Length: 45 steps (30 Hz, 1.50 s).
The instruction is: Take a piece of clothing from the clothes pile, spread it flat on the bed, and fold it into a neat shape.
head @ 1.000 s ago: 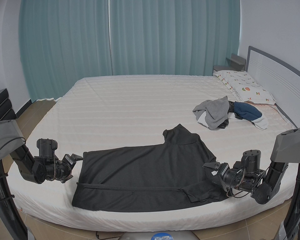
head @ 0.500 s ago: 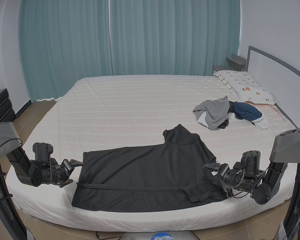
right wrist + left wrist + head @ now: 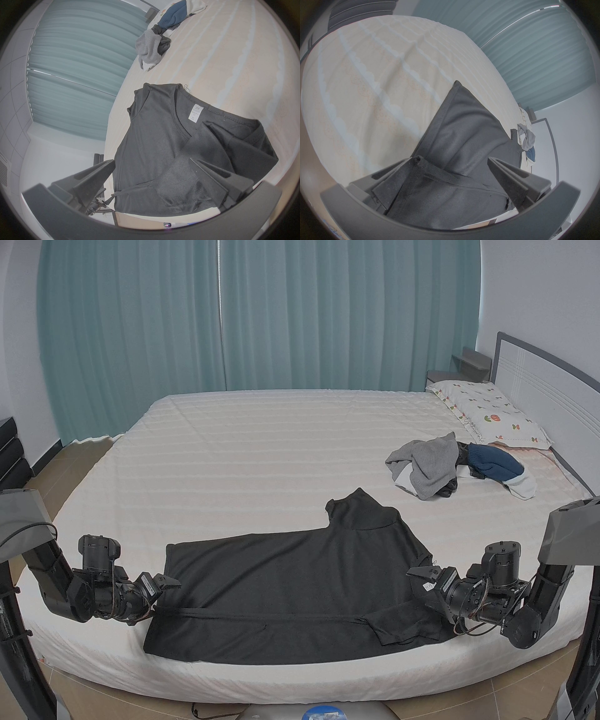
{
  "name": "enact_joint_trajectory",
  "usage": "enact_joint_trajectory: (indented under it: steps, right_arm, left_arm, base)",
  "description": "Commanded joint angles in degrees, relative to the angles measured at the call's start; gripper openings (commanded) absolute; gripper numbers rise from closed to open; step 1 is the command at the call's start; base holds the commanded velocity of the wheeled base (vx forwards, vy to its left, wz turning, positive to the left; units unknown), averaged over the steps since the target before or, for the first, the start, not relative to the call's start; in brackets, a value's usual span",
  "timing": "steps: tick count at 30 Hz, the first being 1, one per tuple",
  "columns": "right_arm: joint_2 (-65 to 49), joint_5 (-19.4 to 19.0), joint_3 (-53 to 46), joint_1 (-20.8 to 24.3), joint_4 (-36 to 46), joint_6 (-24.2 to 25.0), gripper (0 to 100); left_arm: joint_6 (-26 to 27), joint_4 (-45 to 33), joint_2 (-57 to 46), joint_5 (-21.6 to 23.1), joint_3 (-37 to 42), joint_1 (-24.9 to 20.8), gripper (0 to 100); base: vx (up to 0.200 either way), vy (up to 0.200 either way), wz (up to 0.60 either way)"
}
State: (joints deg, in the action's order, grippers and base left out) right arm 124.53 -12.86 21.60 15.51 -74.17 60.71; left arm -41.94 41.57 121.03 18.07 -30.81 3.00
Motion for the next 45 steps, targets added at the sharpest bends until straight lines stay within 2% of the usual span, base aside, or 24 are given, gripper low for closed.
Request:
enact_joint_trajectory:
  steps: [1,2,11,14,34,45]
  right_arm:
    - [0.0,-0.1,0.0,0.1,0.0,0.0,100]
    - [0.0,-0.1,0.0,0.0,0.0,0.0,100]
    - [-0.8,0.0,0.0,-1.8,0.0,-0.2,100]
    - [-0.3,0.1,0.0,-2.5,0.0,-1.5,100]
    - [5.3,0.0,0.5,-4.6,-1.1,-12.7,100]
    - [7.8,-0.6,-0.2,-5.5,-5.5,-14.6,100]
  left_arm:
    - [0.0,0.0,0.7,-0.1,0.0,-0.5,100]
    - [0.0,0.0,0.7,-0.1,0.0,-0.5,0]
    - [0.0,-0.2,0.4,-1.4,0.0,-0.2,0]
    - [0.0,-0.3,0.3,-2.5,0.5,0.2,0]
    - [-0.1,0.0,1.1,-2.5,1.0,1.5,0]
    - [-0.1,0.1,1.1,-2.5,0.9,1.5,0]
  base:
    - [0.000,0.000,0.00]
    - [0.000,0.000,0.00]
    - [0.000,0.000,0.00]
    - [0.000,0.000,0.00]
    - [0.000,0.000,0.00]
    - [0.000,0.000,0.00]
